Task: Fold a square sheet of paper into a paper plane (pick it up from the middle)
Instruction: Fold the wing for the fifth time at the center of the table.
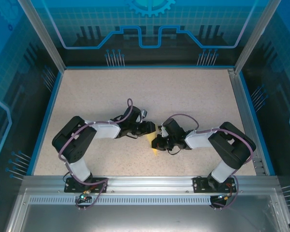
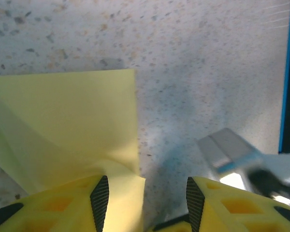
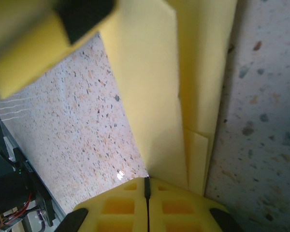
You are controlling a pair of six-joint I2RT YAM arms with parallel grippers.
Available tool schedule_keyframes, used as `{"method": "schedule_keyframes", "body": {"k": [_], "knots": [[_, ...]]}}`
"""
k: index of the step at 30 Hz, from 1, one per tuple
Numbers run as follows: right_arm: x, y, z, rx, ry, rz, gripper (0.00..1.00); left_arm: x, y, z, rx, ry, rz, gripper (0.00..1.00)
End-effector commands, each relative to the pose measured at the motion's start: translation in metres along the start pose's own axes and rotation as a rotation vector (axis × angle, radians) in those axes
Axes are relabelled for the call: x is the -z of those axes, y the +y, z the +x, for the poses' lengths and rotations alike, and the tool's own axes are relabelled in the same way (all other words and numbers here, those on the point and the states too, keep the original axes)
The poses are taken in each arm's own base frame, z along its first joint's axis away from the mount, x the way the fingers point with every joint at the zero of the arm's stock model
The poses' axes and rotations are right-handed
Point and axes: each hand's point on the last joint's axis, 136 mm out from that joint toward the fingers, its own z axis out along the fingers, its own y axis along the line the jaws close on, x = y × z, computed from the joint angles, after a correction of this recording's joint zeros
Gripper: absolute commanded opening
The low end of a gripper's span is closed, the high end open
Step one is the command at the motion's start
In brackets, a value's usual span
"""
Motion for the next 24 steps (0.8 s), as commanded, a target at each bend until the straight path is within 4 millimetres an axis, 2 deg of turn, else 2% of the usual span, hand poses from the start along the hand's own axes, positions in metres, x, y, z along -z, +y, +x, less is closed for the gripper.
{"method": "schedule_keyframes", "body": {"k": [1,6,10,16,24], "knots": [[-0.001,-0.051,0.031,-0.077,0.092,0.154,0.06,-0.009,0.001,-0.006,0.01,-0.019,-0.004,0.49],[0.0,-0.056,0.036,-0.077,0.106,0.172,0.05,-0.007,0.021,-0.013,0.029,-0.038,-0.089,0.48],[0.0,-0.057,0.039,-0.076,0.113,0.167,0.04,-0.002,0.021,-0.023,0.014,-0.06,-0.082,0.48],[0.0,-0.059,0.044,-0.073,0.133,0.162,0.04,-0.005,0.022,-0.035,-0.023,-0.054,-0.089,0.49],[0.0,-0.061,0.046,-0.069,0.135,0.162,0.04,-0.002,0.042,-0.048,0.003,-0.068,-0.116,0.49]]}}
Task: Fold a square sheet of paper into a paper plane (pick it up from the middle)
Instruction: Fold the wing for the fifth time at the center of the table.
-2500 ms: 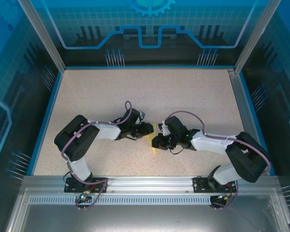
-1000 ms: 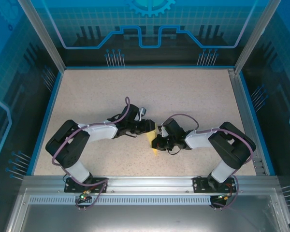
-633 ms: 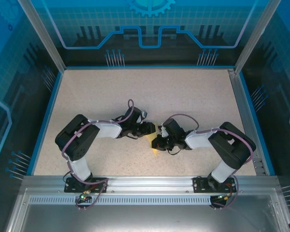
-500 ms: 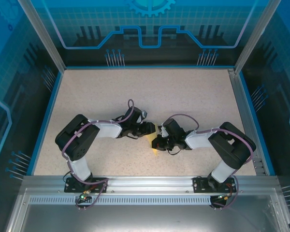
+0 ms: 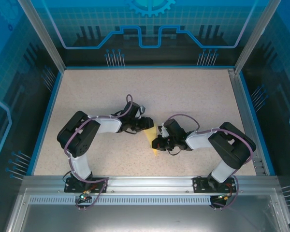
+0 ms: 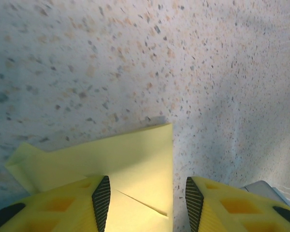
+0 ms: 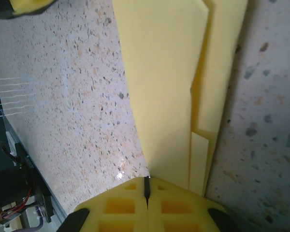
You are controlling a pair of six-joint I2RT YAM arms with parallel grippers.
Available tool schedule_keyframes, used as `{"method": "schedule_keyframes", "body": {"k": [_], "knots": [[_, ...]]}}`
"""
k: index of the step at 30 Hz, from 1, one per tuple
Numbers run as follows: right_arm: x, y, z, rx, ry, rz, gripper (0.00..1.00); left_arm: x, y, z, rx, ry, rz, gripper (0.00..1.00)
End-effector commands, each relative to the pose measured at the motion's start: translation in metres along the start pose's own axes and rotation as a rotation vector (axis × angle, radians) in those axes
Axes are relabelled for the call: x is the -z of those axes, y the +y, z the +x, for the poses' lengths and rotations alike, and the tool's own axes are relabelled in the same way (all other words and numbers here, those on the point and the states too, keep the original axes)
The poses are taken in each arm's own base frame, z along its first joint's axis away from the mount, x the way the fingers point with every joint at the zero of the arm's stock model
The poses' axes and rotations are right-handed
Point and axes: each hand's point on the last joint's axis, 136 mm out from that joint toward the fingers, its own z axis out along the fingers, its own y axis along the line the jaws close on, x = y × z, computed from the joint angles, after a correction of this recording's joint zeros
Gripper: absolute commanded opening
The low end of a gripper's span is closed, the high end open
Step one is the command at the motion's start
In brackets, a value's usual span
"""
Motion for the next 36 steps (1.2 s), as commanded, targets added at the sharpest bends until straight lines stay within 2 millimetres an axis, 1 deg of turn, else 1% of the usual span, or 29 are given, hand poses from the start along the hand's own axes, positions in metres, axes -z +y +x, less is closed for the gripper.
{"method": "schedule_keyframes", "body": {"k": [1,9,11,15,18,20,23,25,27,29,31,36], "knots": [[0.0,-0.059,0.047,-0.105,0.141,0.181,0.04,-0.003,0.021,-0.012,-0.01,-0.018,-0.056,0.49],[-0.003,-0.054,0.044,-0.1,0.14,0.157,0.05,0.0,0.024,-0.028,-0.021,-0.015,-0.067,0.5],[-0.003,-0.053,0.043,-0.101,0.139,0.156,0.05,0.002,0.021,-0.031,-0.029,-0.014,-0.058,0.5],[-0.003,-0.05,0.039,-0.099,0.129,0.153,0.06,0.013,0.009,-0.043,-0.057,-0.027,-0.053,0.51],[-0.004,-0.047,0.036,-0.099,0.123,0.147,0.05,0.03,-0.01,-0.049,-0.078,-0.052,-0.023,0.51],[-0.004,-0.043,0.033,-0.096,0.115,0.138,0.06,0.045,-0.026,-0.05,-0.085,-0.071,0.02,0.51],[-0.004,-0.04,0.029,-0.097,0.104,0.134,0.06,0.064,-0.045,-0.04,-0.098,-0.073,0.072,0.48],[-0.003,-0.037,0.027,-0.094,0.096,0.126,0.06,0.068,-0.053,-0.029,-0.094,-0.053,0.09,0.46],[-0.001,-0.037,0.025,-0.089,0.087,0.129,0.07,0.068,-0.062,-0.015,-0.102,-0.038,0.124,0.42],[-0.001,-0.036,0.024,-0.089,0.084,0.132,0.07,0.063,-0.063,-0.001,-0.101,-0.01,0.128,0.41],[0.0,-0.034,0.024,-0.087,0.082,0.124,0.07,0.053,-0.061,0.01,-0.102,0.018,0.125,0.39],[0.003,-0.033,0.022,-0.079,0.065,0.124,0.07,0.025,-0.048,0.023,-0.059,0.065,0.133,0.36]]}}
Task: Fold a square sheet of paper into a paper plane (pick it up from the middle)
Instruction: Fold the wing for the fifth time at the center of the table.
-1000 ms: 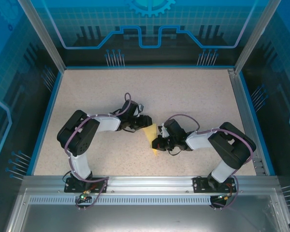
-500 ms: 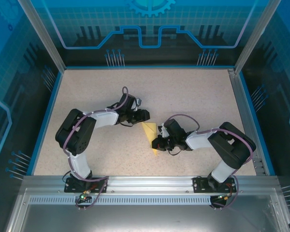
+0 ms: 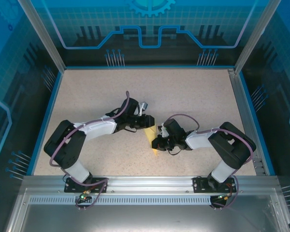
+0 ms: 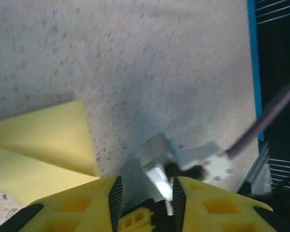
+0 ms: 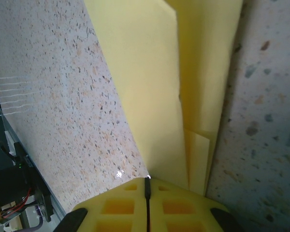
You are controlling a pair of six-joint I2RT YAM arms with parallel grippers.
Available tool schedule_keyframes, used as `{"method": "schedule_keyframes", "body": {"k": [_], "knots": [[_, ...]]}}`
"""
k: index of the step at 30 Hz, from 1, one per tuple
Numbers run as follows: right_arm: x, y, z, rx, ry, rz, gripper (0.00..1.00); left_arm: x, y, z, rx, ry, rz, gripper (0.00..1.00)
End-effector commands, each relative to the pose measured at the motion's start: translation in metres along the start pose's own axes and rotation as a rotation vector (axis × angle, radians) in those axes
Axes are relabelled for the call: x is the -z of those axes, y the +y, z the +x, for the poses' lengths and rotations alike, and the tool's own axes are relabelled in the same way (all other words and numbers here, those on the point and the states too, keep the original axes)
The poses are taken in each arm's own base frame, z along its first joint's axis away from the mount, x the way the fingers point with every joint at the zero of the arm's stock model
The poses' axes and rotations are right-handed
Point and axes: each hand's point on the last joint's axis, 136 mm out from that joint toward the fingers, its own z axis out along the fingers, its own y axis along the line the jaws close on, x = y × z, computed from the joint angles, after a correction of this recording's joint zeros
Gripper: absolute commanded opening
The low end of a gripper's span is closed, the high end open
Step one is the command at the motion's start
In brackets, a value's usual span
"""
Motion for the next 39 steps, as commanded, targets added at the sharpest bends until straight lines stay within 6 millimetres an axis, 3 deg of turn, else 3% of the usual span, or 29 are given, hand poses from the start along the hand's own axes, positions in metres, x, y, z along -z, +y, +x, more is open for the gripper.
{"method": "schedule_keyframes", "body": {"k": [1,7,13,19,26,33,39], "knots": [[0.002,-0.035,0.024,-0.079,0.064,0.122,0.07,-0.016,0.011,0.01,0.047,0.033,0.013,0.37],[0.003,-0.031,0.024,-0.075,0.061,0.101,0.08,-0.032,0.046,0.014,0.069,0.036,-0.105,0.36],[0.013,-0.003,0.013,-0.031,0.023,0.026,0.09,-0.044,0.085,0.029,0.092,0.081,-0.24,0.35],[0.023,0.022,-0.005,0.007,-0.021,-0.007,0.11,-0.046,0.093,0.038,0.106,0.098,-0.242,0.35],[0.003,0.032,-0.019,-0.015,-0.015,-0.054,0.1,-0.046,0.092,0.039,0.104,0.104,-0.234,0.35],[-0.007,0.014,-0.021,-0.022,-0.001,0.035,0.11,-0.046,0.093,0.041,0.112,0.105,-0.232,0.35],[-0.008,-0.028,0.019,-0.062,0.1,0.123,0.1,-0.043,0.098,0.043,0.117,0.107,-0.267,0.34]]}}
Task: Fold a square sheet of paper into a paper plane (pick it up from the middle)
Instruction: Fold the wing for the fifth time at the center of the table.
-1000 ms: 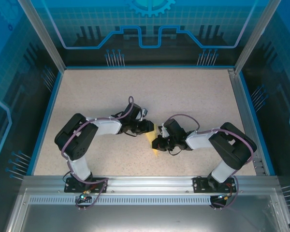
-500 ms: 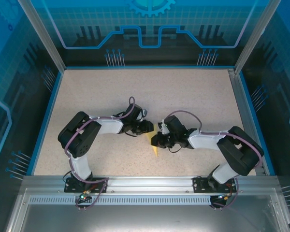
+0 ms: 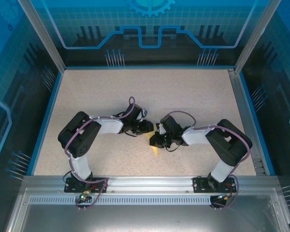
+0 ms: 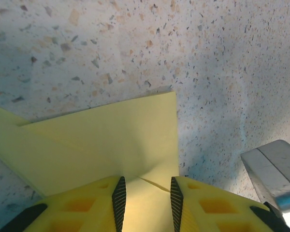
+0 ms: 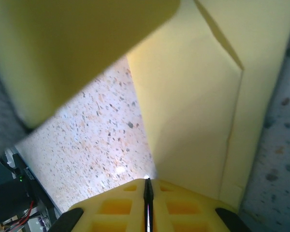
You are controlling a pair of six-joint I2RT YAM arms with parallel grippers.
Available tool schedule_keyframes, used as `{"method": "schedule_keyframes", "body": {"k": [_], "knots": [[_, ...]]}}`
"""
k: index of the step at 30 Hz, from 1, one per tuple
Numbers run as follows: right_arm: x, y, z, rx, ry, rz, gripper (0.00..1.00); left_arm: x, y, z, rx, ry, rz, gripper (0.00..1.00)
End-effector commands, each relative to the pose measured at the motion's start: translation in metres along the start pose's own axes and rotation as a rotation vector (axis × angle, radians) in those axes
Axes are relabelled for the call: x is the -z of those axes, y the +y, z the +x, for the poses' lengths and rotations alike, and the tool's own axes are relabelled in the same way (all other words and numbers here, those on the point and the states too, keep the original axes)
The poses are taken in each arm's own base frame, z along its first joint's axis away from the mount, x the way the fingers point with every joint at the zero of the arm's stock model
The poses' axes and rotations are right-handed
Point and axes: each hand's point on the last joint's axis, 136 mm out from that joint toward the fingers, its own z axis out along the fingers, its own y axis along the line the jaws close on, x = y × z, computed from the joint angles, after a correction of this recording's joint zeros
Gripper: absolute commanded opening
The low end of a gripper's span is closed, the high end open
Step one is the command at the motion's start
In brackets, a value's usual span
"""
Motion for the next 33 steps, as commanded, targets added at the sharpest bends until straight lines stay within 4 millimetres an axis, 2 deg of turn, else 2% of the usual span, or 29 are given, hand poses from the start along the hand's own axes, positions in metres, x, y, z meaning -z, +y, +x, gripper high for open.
{"method": "schedule_keyframes", "body": {"k": [1,3,6,9,13,17,26,33], "knots": [[-0.003,-0.038,0.037,-0.04,0.095,0.078,0.11,-0.012,0.047,0.024,0.043,0.053,-0.162,0.34],[-0.002,-0.035,0.043,-0.032,0.11,0.031,0.12,-0.012,0.052,0.025,0.048,0.05,-0.175,0.33],[0.0,-0.037,0.049,-0.021,0.14,0.06,0.12,-0.015,0.056,0.027,0.06,0.059,-0.187,0.32],[0.004,-0.047,0.056,-0.031,0.15,0.1,0.13,-0.016,0.058,0.028,0.065,0.059,-0.19,0.32],[0.007,-0.047,0.063,-0.018,0.162,0.096,0.13,-0.016,0.059,0.028,0.071,0.058,-0.196,0.32],[0.012,-0.047,0.073,0.0,0.178,0.101,0.13,-0.015,0.057,0.027,0.069,0.058,-0.192,0.32],[0.022,-0.068,0.102,0.0,0.236,0.144,0.14,-0.014,0.054,0.026,0.065,0.06,-0.183,0.33],[0.031,-0.074,0.11,0.001,0.23,0.168,0.14,-0.014,0.052,0.025,0.065,0.059,-0.175,0.33]]}}
